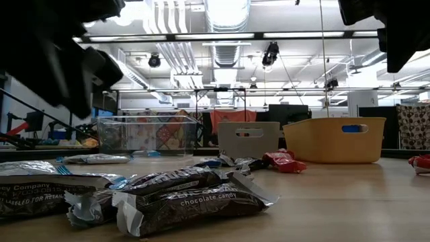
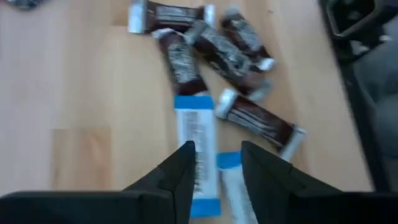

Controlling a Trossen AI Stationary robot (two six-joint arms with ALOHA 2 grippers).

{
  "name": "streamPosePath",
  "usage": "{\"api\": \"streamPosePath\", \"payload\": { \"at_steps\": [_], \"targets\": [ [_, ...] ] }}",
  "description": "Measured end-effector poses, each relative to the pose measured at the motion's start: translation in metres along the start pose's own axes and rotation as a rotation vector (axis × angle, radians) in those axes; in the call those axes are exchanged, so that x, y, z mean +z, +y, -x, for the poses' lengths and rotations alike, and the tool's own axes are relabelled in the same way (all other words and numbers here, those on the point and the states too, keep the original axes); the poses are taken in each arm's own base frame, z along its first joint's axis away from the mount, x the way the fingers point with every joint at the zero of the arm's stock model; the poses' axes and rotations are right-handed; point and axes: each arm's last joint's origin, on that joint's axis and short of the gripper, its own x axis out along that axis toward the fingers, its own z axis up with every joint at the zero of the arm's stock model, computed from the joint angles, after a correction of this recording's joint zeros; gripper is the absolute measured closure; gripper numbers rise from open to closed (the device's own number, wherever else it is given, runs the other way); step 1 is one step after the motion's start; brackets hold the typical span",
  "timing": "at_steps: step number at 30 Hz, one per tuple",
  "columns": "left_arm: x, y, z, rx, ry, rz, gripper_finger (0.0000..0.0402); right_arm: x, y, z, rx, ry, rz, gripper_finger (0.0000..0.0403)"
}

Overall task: Organize candy in baskets
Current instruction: Put the white chocolate into the transparent bin

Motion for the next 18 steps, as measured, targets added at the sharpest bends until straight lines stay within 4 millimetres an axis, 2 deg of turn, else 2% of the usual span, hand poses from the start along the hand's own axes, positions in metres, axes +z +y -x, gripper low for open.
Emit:
{"api": "streamPosePath", "payload": {
  "at_steps": [8, 12, 18],
  "targets": [
    [-0.008, -0.025, 0.012, 0.016, 0.085, 0.011, 0.0216, 0.000, 0.000, 0.000, -0.003, -0.005, 0.007, 0.0335],
    [-0.021, -0.036, 0.005, 0.028, 0.125, 0.028, 0.0195, 0.001, 0.000, 0.000, -0.013, -0.024, 0.017, 0.0335],
    [-0.038, -0.046, -0.012, 0.080, 0.168, 0.035, 0.0191, 0.001, -0.001, 0.000, -0.022, -0.042, 0.032, 0.0335]
  ]
}}
